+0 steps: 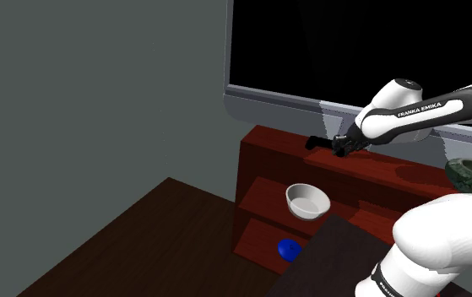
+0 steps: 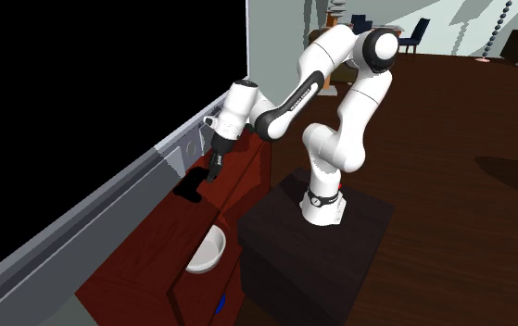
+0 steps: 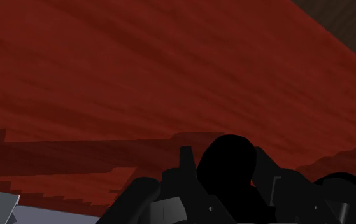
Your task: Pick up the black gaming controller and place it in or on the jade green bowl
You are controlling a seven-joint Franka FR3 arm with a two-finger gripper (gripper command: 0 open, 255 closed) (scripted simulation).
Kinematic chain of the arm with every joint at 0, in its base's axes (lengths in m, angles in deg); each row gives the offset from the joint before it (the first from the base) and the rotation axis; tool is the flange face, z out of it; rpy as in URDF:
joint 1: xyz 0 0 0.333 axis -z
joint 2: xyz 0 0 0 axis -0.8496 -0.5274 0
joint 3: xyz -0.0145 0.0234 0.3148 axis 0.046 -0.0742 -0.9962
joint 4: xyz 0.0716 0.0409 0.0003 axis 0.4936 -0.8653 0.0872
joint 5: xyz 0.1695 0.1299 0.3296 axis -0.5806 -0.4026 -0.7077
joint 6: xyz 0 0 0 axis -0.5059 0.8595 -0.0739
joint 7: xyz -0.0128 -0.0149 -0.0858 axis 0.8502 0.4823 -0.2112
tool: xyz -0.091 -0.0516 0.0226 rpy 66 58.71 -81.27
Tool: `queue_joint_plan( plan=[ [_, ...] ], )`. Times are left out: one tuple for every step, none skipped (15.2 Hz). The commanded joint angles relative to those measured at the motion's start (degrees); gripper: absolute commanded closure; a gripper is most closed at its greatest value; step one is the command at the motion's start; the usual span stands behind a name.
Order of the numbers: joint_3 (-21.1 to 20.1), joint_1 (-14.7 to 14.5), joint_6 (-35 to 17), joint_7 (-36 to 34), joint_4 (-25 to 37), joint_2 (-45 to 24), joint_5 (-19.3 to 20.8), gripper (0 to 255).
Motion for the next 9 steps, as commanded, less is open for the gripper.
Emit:
queue_joint_plan(
  plan=[
    [0.0,0.0,0.1,0.0,-0.3,-0.1,0.0,255],
    [0.0,0.1,0.2,0.0,-0.4,0.0,0.0,255],
    [0.0,0.0,0.1,0.0,-0.4,-0.1,0.0,255],
    [0.0,-0.1,0.2,-0.1,-0.1,-0.2,-0.1,255],
    [-0.3,-0.1,1.2,-0.1,0.3,0.5,-0.2,255],
    [-0.5,-0.1,2.3,-0.1,0.7,1.1,-0.4,255],
    [-0.7,-0.2,3.3,-0.1,1.2,1.7,-0.5,255],
    [-1.0,-0.2,4.4,-0.1,1.6,2.3,-0.7,255],
    [-1.2,-0.3,5.4,-0.1,2.1,2.8,-0.8,255]
  ],
)
